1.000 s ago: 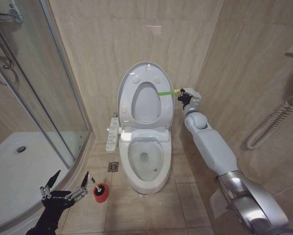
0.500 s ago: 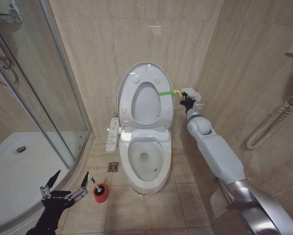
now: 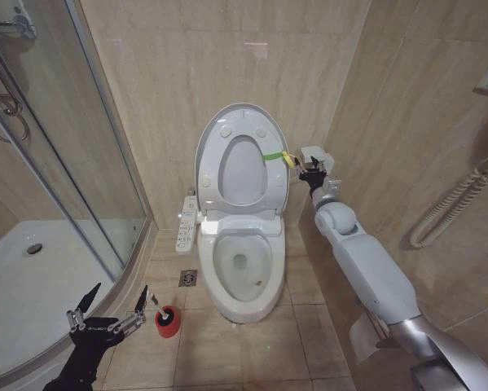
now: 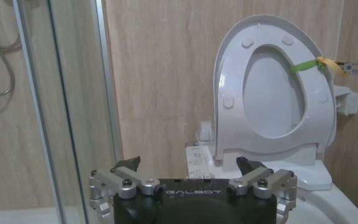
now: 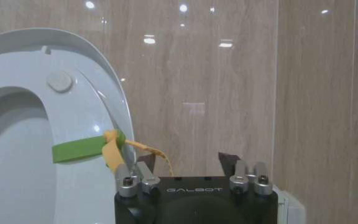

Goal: Open the toilet lid, clean the toilet bowl with a toilet brush, close the toilet lid, and flush.

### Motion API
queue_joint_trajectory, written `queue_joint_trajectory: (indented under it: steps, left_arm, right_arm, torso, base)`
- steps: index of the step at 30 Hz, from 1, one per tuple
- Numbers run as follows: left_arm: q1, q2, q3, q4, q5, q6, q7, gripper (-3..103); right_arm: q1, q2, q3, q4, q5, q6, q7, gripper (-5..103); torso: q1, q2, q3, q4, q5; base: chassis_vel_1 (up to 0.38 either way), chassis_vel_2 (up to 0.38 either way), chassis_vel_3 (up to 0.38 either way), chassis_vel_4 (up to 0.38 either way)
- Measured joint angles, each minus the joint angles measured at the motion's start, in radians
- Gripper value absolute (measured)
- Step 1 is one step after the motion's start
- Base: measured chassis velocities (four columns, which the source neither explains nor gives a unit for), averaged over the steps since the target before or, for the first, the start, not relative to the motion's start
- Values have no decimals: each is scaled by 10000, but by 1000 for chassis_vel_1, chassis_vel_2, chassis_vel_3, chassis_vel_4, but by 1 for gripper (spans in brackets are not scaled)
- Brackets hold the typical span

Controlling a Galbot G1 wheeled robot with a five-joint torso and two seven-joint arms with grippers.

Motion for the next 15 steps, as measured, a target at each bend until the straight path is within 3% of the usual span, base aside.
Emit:
queue_joint_trajectory:
  steps: [3, 4, 10, 11, 15]
  left_arm:
    - [0, 0, 0, 0, 0, 0, 0, 100]
    - [0, 0, 1, 0, 0, 0, 0, 100]
    - [0, 0, 0, 0, 0, 0, 0, 100]
    - [0, 0, 0, 0, 0, 0, 0, 100]
    - [-1, 0, 0, 0, 0, 0, 0, 100]
  right_arm:
    - [-126, -87, 48, 172, 19, -45, -3, 54]
    - [-189, -138, 64, 256, 25, -66, -11, 82]
    - [-513, -442, 214, 705, 58, -110, -87, 82]
    - [-593, -505, 245, 801, 68, -112, -112, 100]
    - [-812, -661, 358, 1085, 114, -137, -168, 100]
  torso:
    - [0, 0, 0, 1, 1]
    - [0, 0, 0, 2, 1]
    - [0, 0, 0, 1, 1]
    - [0, 0, 0, 1, 1]
    - [0, 0, 0, 0, 2]
  base:
    - [0, 0, 0, 0]
    - [0, 0, 0, 0]
    - [0, 0, 0, 0]
    - [0, 0, 0, 0]
    - [0, 0, 0, 0]
